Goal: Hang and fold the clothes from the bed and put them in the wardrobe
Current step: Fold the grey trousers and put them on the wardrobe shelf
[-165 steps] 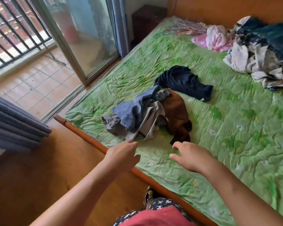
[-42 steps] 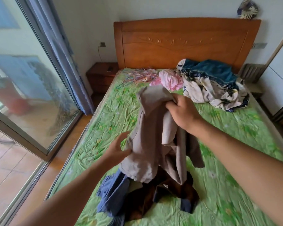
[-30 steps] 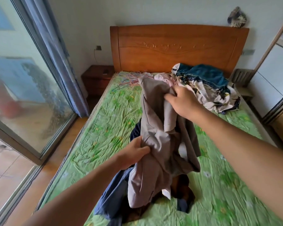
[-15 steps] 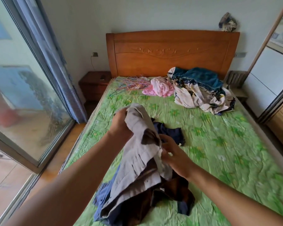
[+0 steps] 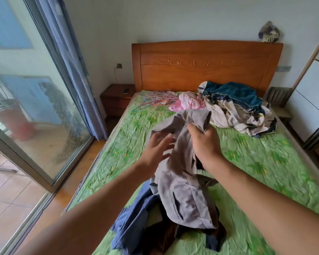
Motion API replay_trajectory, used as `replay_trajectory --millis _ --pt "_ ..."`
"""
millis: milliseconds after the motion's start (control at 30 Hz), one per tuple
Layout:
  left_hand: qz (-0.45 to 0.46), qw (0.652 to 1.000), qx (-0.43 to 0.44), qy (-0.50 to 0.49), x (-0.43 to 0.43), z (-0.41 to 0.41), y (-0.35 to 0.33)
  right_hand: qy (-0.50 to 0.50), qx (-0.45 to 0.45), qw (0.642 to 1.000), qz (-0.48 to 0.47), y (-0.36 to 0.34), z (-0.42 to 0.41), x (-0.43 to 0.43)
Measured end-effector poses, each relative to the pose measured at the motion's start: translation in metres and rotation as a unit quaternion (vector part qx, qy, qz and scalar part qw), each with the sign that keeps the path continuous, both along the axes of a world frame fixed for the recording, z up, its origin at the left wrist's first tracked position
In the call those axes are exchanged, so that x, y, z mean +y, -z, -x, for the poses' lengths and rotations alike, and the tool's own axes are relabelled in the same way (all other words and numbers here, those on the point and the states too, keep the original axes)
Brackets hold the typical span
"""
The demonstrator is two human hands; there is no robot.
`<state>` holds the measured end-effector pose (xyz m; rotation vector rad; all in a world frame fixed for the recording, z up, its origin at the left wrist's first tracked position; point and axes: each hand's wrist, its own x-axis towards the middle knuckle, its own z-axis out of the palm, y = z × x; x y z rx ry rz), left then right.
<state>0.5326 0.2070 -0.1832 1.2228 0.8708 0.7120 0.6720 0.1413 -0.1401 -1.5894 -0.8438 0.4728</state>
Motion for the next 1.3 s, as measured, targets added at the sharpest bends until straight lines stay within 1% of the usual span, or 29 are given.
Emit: replay_trajectory --millis 33,67,133,200,233,333,367,433,467,500,567,633,667,700,733,800,833,867,933,1000,1067,1133,1167,1233,1300 --pt "-0.042 0.998 0.031 0.028 -0.008 0.003 0.010 0.009 0.037 0.999 0.017 -0.007 -0.001 0.003" --pt "-0.077 0.994 0.036 0.068 -0.019 0.005 0.018 0.020 0.078 0.996 0.030 -0.011 -0.001 0.006" --pt "-0.121 0.984 0.019 0.131 -0.038 0.004 0.034 0.035 0.158 0.986 0.029 -0.017 0.000 0.010" --pt "-0.173 0.978 0.036 0.109 -0.047 -0.006 0.051 0.049 0.187 0.981 0.014 -0.020 0.004 0.012" --pt "-0.185 0.979 0.046 0.079 -0.049 -0.010 0.054 0.050 0.176 0.983 0.004 -0.020 0.006 0.013" --pt "-0.166 0.984 0.060 -0.014 -0.049 -0.015 0.044 0.022 0.096 0.995 -0.024 -0.023 0.006 0.010" --pt "-0.170 0.981 0.085 -0.034 -0.044 -0.014 0.043 0.003 0.064 0.997 -0.032 -0.024 0.004 0.008" --pt "-0.193 0.968 0.143 -0.069 -0.032 -0.010 0.037 -0.049 -0.009 0.999 -0.011 -0.027 -0.002 0.004" --pt "-0.192 0.966 0.154 -0.078 -0.026 -0.008 0.035 -0.079 -0.046 0.996 0.015 -0.030 -0.007 0.002" --pt "-0.172 0.970 0.148 -0.083 -0.020 -0.006 0.034 -0.106 -0.070 0.991 0.038 -0.031 -0.014 0.002" --pt "-0.128 0.980 0.114 -0.101 -0.009 -0.005 0.027 -0.175 -0.073 0.978 0.085 -0.039 -0.028 -0.002" --pt "-0.120 0.981 0.090 -0.120 0.004 -0.002 0.018 -0.246 -0.063 0.959 0.126 -0.046 -0.042 -0.005" --pt "-0.120 0.983 0.079 -0.117 0.009 0.000 0.013 -0.257 -0.093 0.951 0.145 -0.049 -0.047 -0.004" --pt "-0.119 0.984 0.074 -0.111 0.014 0.002 0.009 -0.244 -0.158 0.943 0.162 -0.049 -0.051 -0.002" --pt "-0.118 0.986 0.067 -0.097 0.017 0.003 0.005 -0.216 -0.250 0.928 0.170 -0.049 -0.053 0.002" --pt "-0.135 0.985 0.081 -0.066 0.021 0.006 0.002 -0.140 -0.432 0.877 0.156 -0.049 -0.052 0.007" --pt "-0.162 0.979 0.109 -0.057 0.022 0.007 0.003 -0.100 -0.490 0.854 0.142 -0.051 -0.050 0.009" --pt "-0.200 0.967 0.146 -0.056 0.023 0.008 0.004 -0.064 -0.529 0.836 0.131 -0.052 -0.048 0.011" --pt "-0.265 0.939 0.205 -0.071 0.023 0.010 0.013 -0.006 -0.580 0.808 0.107 -0.053 -0.046 0.016" --pt "-0.316 0.915 0.229 -0.101 0.020 0.013 0.025 0.028 -0.604 0.793 0.078 -0.058 -0.045 0.022" --pt "-0.406 0.873 0.238 -0.127 0.011 0.017 0.036 0.010 -0.611 0.788 0.071 -0.066 -0.042 0.025" --pt "-0.484 0.833 0.240 -0.125 -0.003 0.021 0.048 -0.029 -0.592 0.802 0.075 -0.077 -0.041 0.027" --pt "-0.504 0.823 0.241 -0.104 -0.011 0.023 0.055 -0.037 -0.575 0.814 0.077 -0.080 -0.042 0.028" --pt "-0.526 0.806 0.269 -0.033 -0.024 0.030 0.071 -0.035 -0.529 0.844 0.079 -0.087 -0.046 0.029" --pt "-0.524 0.782 0.333 0.053 -0.032 0.037 0.089 -0.037 -0.482 0.872 0.072 -0.093 -0.049 0.026"
